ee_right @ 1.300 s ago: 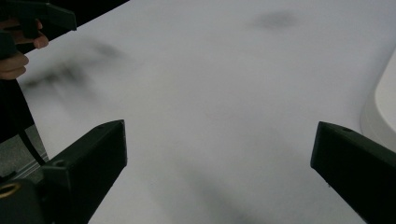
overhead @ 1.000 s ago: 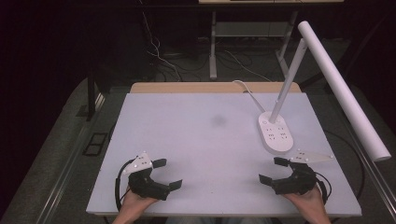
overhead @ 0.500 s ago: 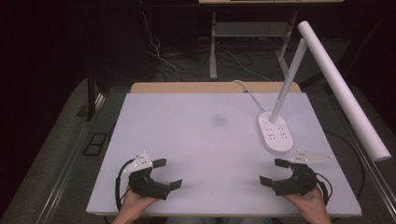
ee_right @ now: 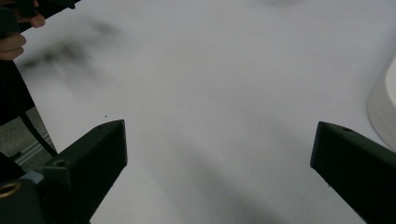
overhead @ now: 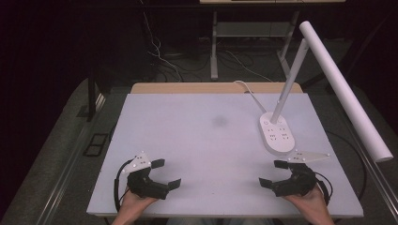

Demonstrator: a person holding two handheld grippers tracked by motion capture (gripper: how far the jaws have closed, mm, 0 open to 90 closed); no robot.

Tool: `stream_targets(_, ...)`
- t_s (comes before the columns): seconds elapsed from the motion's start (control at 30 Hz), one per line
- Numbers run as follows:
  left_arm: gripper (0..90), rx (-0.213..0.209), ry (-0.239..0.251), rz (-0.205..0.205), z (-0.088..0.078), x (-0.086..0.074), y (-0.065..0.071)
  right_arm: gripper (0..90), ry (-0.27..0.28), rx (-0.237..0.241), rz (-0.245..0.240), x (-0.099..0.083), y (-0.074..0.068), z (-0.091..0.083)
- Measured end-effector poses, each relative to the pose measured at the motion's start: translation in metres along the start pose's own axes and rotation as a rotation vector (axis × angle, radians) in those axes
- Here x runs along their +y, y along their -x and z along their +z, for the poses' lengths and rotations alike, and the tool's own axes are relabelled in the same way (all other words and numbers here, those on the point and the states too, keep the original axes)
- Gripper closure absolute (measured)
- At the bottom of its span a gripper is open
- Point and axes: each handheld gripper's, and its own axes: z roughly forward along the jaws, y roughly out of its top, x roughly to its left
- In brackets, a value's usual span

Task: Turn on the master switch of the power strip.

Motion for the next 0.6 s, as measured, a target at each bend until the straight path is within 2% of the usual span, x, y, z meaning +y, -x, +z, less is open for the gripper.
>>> stream_targets(0.23,0.0,0.001,-0.004,0.001,0.0,0.0,0.0,3.2,-0.014,-0.005,-0.009,0.012,0.0,0.0)
stream_targets(0.37,0.0,0.003,-0.006,0.003,0.0,0.0,-0.001,3.2,-0.016,-0.012,-0.041,0.025,-0.001,-0.001)
stream_targets(0.6,0.0,0.002,-0.007,0.002,0.0,0.0,-0.002,3.2,-0.016,-0.014,-0.055,0.041,0.002,-0.002)
